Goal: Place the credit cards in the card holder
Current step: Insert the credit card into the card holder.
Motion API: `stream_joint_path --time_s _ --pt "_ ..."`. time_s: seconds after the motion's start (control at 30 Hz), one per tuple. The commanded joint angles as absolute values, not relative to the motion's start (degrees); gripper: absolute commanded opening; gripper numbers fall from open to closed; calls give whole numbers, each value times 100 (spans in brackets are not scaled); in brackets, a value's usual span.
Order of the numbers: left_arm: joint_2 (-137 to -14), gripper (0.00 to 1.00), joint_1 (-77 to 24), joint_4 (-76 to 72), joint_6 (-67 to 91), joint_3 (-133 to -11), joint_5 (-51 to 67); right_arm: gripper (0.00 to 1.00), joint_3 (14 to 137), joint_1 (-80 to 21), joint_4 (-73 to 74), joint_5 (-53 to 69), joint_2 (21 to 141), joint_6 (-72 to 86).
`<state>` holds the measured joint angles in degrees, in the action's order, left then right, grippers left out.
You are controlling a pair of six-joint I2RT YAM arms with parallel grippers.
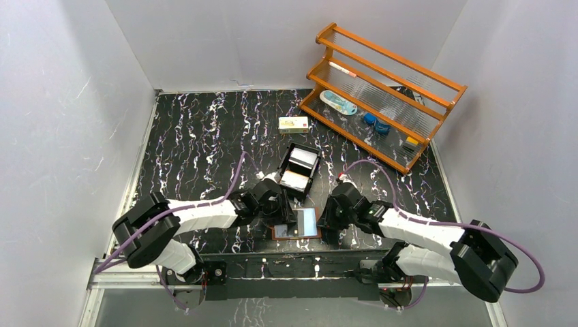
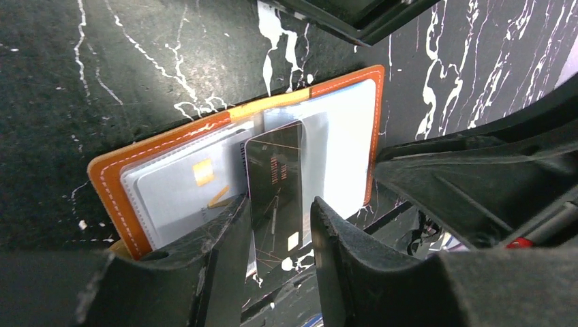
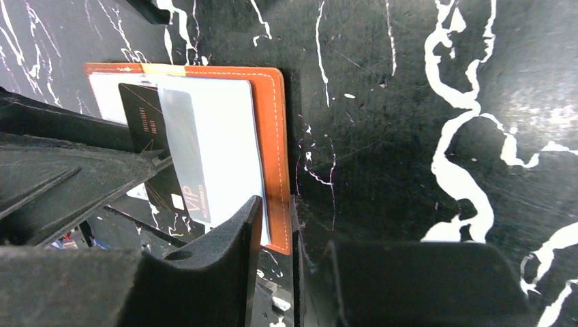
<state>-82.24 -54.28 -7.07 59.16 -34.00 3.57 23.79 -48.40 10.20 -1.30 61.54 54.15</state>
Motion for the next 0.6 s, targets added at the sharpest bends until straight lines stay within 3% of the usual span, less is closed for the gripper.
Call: stream_joint_path --time_s 0.0,0.37,0.57 --pt "-8390 35 -5530 -709 5992 -3582 411 28 2231 -4992 341 -100 6393 5748" --pt "-9049 36 -5852 -866 6038 -4027 448 25 2048 -5342 45 -418 6517 6282" --pt "-8619 45 -5850 -357 5914 -4127 270 27 2075 -5343 713 -877 6125 6172"
